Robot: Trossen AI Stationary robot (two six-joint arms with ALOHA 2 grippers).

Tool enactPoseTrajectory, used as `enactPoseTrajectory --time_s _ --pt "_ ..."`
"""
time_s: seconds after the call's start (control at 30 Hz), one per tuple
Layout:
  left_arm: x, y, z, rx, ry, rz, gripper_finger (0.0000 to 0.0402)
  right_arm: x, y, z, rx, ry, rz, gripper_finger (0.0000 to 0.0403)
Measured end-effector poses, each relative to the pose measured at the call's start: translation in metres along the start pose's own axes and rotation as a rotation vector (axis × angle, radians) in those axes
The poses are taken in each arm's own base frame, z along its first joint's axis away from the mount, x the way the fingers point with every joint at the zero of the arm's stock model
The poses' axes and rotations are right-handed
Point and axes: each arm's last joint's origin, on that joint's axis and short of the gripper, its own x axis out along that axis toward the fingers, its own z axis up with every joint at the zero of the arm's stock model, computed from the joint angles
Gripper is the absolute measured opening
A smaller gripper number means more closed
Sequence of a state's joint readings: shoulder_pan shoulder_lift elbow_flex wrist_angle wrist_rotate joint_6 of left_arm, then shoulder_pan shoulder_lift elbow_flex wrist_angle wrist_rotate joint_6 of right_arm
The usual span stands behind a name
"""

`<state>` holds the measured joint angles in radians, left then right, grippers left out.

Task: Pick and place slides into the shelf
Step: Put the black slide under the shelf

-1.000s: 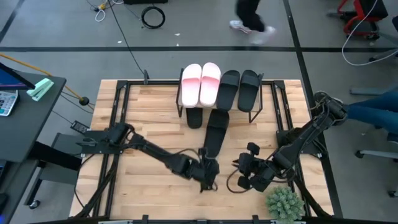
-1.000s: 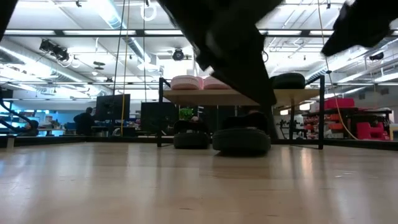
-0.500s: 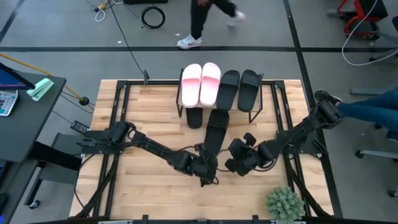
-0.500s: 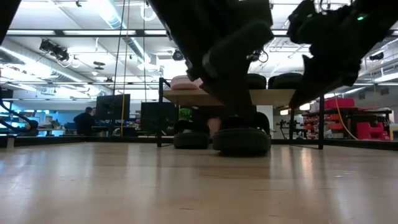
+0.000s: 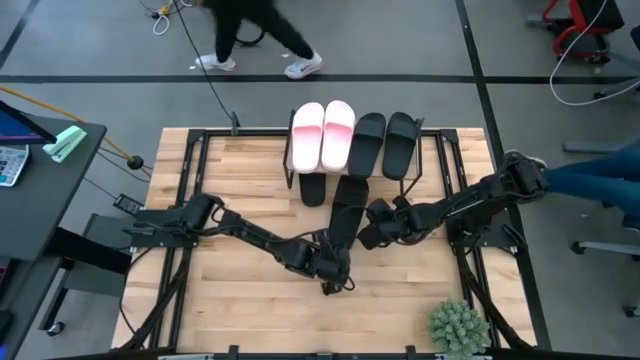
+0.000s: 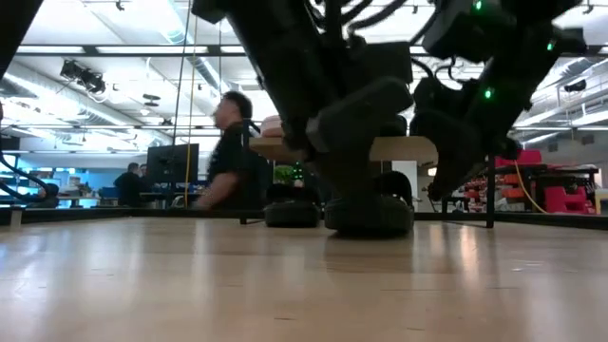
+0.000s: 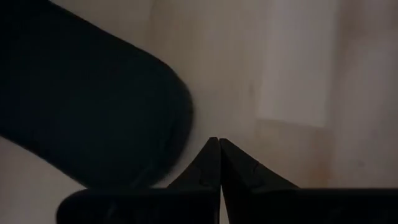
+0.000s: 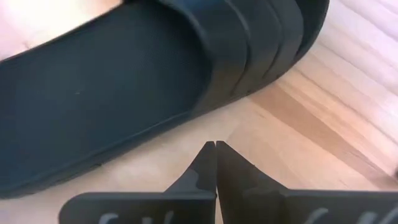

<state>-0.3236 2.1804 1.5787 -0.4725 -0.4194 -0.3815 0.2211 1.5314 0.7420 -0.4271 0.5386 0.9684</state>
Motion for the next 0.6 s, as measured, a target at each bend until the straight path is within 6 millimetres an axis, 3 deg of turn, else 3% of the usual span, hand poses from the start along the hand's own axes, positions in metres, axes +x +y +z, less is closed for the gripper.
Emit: enactPoseTrajectory --time_s 0.27,0.6 --pt "0.022 0.013 -0.002 -0.021 0.032 0.036 0.0005 0.021 -0.014 0.002 0.032 -0.058 0.036 0.0001" --pt "0.035 0.04 0.012 -0.063 -0.021 0.061 0.0003 0.041 -0.037 0.037 0.068 -0.111 0.04 0.0"
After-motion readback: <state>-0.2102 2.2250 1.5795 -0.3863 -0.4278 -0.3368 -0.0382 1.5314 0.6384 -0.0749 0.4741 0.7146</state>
